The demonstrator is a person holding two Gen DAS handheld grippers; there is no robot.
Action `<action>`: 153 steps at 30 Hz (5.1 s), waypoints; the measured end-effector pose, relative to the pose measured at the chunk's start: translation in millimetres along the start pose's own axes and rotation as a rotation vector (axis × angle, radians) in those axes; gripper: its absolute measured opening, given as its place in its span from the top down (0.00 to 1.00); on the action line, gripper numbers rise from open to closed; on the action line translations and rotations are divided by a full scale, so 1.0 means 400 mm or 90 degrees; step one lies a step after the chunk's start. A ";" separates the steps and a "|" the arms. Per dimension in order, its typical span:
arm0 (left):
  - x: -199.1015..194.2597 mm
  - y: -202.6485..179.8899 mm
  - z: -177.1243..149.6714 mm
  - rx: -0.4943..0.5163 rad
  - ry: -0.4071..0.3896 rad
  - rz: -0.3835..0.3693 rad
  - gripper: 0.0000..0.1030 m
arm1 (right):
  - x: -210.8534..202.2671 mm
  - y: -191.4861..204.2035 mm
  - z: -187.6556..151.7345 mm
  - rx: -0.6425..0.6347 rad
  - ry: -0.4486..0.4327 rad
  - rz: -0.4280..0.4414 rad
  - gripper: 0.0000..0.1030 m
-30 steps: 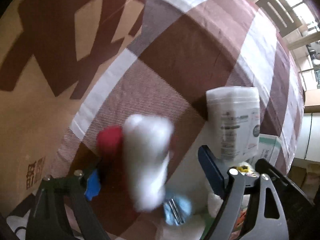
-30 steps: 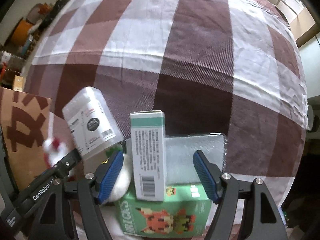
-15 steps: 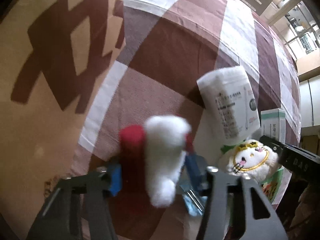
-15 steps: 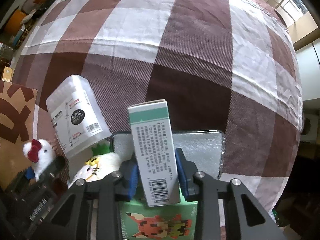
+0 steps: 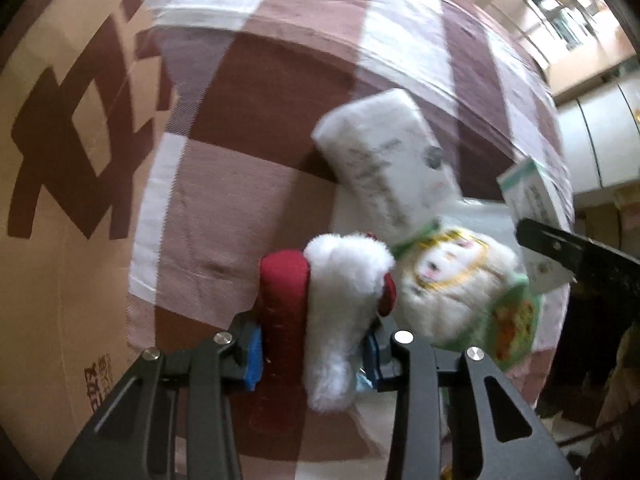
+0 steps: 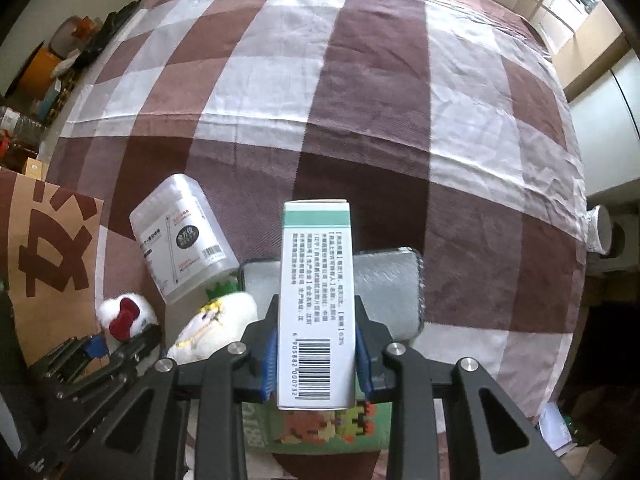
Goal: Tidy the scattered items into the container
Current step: 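Grasp the red-and-white plush with the left tool while the right tool grasps the medicine box, then carry the plush and the medicine box over the cardboard box with both tools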
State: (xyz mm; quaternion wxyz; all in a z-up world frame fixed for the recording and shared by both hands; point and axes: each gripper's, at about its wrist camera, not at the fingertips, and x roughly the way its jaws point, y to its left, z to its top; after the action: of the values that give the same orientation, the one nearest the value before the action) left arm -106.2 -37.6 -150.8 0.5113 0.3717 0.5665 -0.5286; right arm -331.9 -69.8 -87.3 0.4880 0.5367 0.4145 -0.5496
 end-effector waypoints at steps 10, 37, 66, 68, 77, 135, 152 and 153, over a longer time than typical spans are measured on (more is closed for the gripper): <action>-0.102 -0.077 0.015 0.089 -0.026 -0.015 0.62 | -0.072 -0.033 -0.071 0.047 0.025 0.034 0.70; -0.392 -0.121 -0.096 0.253 -0.045 -0.093 0.62 | -0.264 0.068 -0.271 0.064 -0.017 0.035 0.70; -0.577 0.266 -0.024 0.107 -0.128 -0.036 0.62 | -0.367 0.454 -0.174 -0.152 -0.059 0.062 0.70; -0.582 0.283 -0.021 0.103 -0.129 -0.034 0.62 | -0.375 0.480 -0.169 -0.164 -0.064 0.066 0.70; -0.596 0.347 -0.008 0.089 -0.131 -0.031 0.62 | -0.393 0.569 -0.141 -0.205 -0.071 0.081 0.70; -0.511 0.481 0.054 -0.012 -0.071 -0.022 0.61 | -0.309 0.793 -0.024 -0.385 -0.006 0.110 0.70; -0.501 0.481 0.054 -0.012 -0.066 -0.025 0.60 | -0.297 0.808 -0.015 -0.400 -0.001 0.097 0.70; -0.502 0.481 0.052 -0.012 -0.067 -0.023 0.59 | -0.298 0.810 -0.014 -0.402 -0.002 0.096 0.70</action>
State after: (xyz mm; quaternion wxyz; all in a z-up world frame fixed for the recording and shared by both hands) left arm 123.3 -2.3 4.2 0.5341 0.3285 0.5504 -0.5513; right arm -19.0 -111.7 52.9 0.6701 0.3870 0.5232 -0.3570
